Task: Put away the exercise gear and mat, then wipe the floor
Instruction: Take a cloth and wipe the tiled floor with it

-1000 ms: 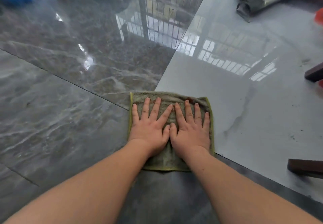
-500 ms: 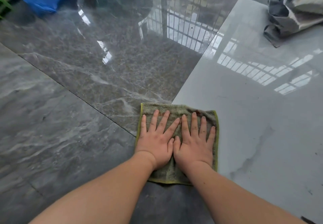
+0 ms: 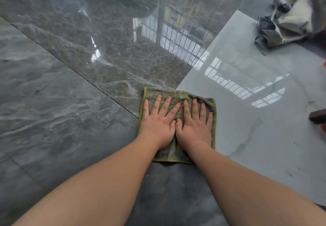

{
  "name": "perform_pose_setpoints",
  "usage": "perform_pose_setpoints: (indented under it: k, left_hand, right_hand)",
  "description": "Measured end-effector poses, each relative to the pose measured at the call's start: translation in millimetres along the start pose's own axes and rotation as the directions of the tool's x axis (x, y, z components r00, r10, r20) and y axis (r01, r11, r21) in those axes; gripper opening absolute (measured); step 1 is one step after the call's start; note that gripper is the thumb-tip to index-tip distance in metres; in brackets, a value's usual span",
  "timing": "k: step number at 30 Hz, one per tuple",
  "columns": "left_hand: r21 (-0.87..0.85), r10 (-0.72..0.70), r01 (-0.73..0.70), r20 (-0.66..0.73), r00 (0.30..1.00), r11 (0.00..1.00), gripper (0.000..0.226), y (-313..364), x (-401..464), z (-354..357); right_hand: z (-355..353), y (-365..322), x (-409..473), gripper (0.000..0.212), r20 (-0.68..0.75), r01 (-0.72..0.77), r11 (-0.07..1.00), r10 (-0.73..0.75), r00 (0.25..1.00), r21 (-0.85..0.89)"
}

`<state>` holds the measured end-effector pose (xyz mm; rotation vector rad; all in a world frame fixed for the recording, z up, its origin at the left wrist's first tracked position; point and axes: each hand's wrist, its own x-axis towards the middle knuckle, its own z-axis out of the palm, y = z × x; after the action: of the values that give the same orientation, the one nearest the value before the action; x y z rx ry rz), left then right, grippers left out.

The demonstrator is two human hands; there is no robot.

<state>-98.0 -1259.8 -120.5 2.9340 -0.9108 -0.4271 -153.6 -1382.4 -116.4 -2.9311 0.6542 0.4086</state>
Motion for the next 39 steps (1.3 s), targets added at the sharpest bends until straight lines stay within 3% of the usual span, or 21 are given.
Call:
perform_pose_setpoints:
  k: [13,24,31,39]
  left_hand:
    - [-0.044,-0.02,0.022,0.038,0.999,0.999,0.063,-19.3,-162.3,35.1]
    - [-0.146,-0.261,0.272,0.087,0.961,0.951,0.064,-45.7,-281.0,60.3]
    - [-0.167,-0.375,0.373,0.02,0.927,0.913,0.063,-70.5,-254.1,57.8]
    - [-0.09,-0.417,0.412,-0.049,0.907,0.907,0.063,-166.9,-153.4,22.8]
  right_hand:
    - [45.3,-38.1,-148.2,0.074,0.039,0.076,0.997,-0.075,0.996,-0.006]
    - [72.1,-91.0,-223.6,0.078,0.079,0.331,0.942,-0.327,0.942,-0.045]
    - [66.9,-118.6,-187.7,0.073,0.026,0.413,0.91,-0.413,0.91,-0.023]
    - [31.3,-189.0,-68.8,0.068,-0.012,0.449,0.894,-0.449,0.893,-0.011]
